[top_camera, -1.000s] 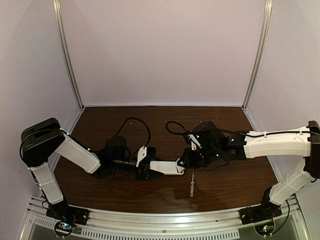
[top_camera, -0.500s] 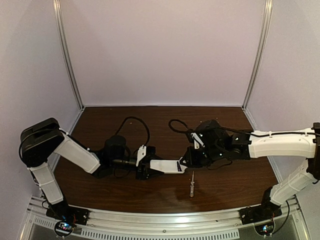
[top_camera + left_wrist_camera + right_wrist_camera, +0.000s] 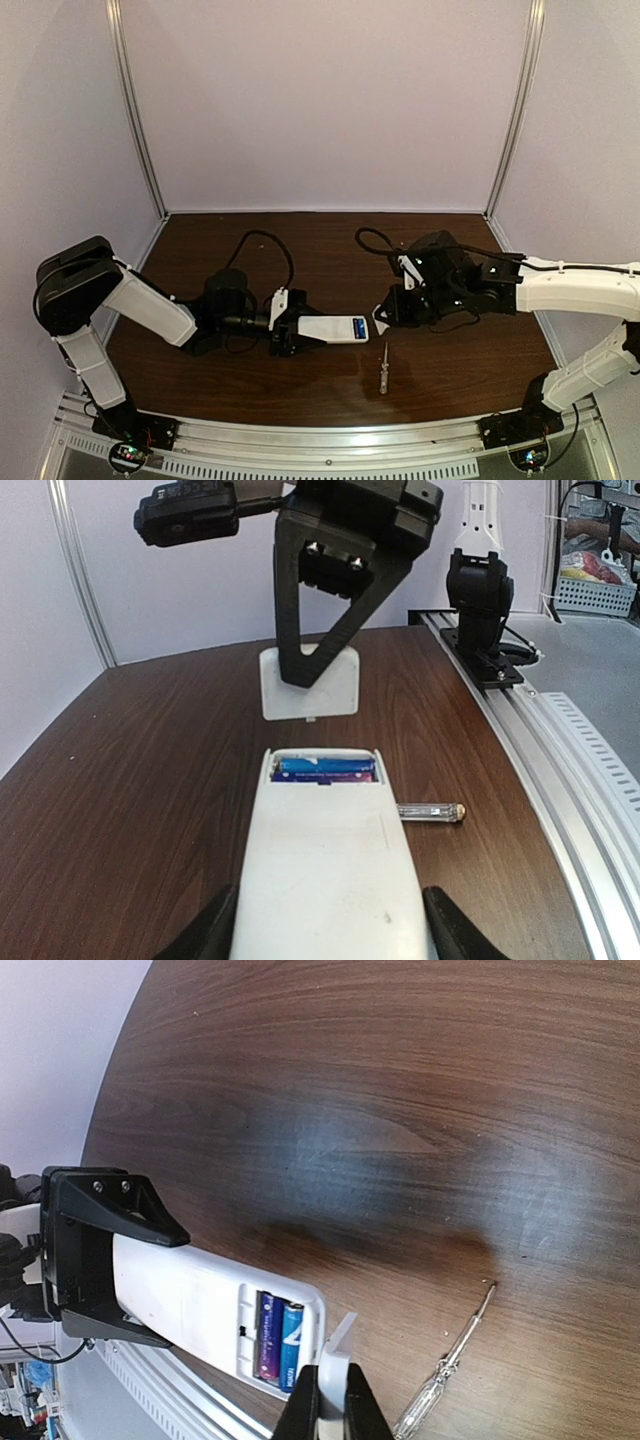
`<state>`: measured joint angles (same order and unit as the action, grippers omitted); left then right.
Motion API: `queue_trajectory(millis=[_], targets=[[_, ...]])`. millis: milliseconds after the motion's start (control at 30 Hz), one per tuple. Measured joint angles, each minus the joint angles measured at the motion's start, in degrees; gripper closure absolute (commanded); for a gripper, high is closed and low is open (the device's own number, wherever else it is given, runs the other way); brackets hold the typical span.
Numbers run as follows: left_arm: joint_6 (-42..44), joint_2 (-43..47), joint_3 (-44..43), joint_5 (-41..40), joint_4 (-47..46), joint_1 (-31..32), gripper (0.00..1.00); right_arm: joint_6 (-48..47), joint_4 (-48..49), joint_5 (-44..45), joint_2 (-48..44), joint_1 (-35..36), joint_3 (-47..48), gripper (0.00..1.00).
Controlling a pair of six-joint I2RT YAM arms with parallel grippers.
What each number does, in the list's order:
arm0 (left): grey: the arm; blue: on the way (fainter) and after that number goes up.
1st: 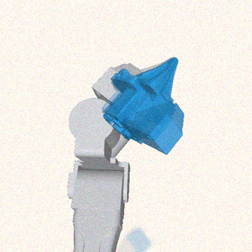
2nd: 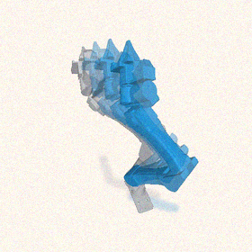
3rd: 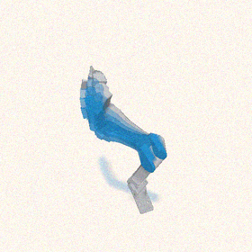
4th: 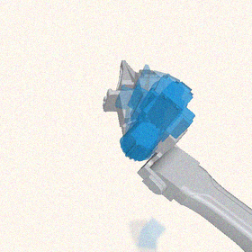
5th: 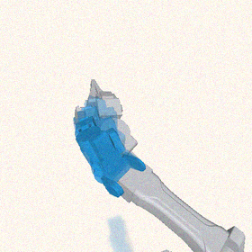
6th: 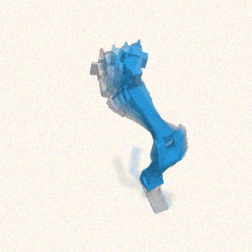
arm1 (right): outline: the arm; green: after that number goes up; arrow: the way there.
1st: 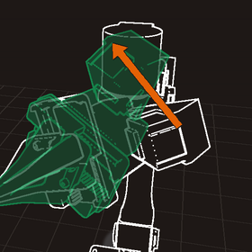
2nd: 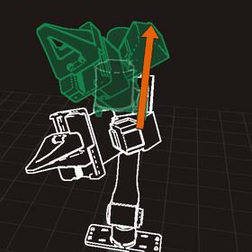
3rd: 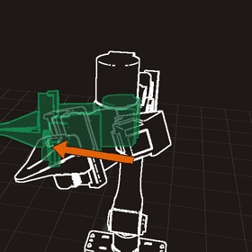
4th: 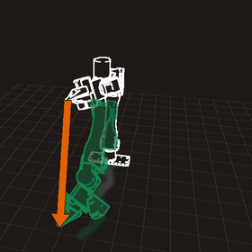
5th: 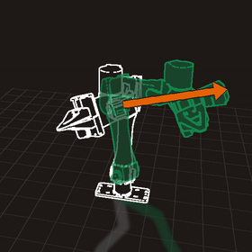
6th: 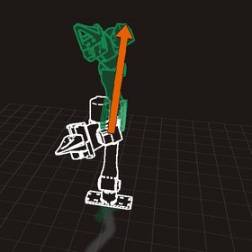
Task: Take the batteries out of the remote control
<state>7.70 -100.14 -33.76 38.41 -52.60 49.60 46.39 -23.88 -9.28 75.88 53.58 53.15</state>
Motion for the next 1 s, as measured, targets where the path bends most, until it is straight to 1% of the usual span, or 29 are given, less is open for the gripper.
queue_trajectory(millis=[300,567,667,800,900,1000], targets=[[0.7,2.0,1.5,0.2,-0.1,-0.8,1.00,-1.6,-3.5,3.7,-5.0,-4.5,-1.4,1.00],[0.8,3.1,3.2,0.0,-1.0,-1.2,1.00,-2.6,-10.6,14.9,-7.0,-6.6,-1.7,1.00],[0.5,3.5,3.3,-0.1,-1.6,-1.3,1.00,-2.7,-13.7,19.5,-5.9,-6.6,-1.6,1.00],[-0.2,4.0,3.8,-0.1,-3.5,-1.3,1.00,-2.7,-18.1,25.2,-2.1,-6.7,-1.4,1.00],[-0.3,4.0,4.1,0.0,-3.9,-1.3,1.00,-2.7,-20.5,28.0,1.5,-6.7,-1.2,1.00],[-0.3,4.0,3.7,0.5,-2.3,-1.3,1.00,-2.7,-21.9,29.7,4.6,-6.7,-1.0,1.00]])
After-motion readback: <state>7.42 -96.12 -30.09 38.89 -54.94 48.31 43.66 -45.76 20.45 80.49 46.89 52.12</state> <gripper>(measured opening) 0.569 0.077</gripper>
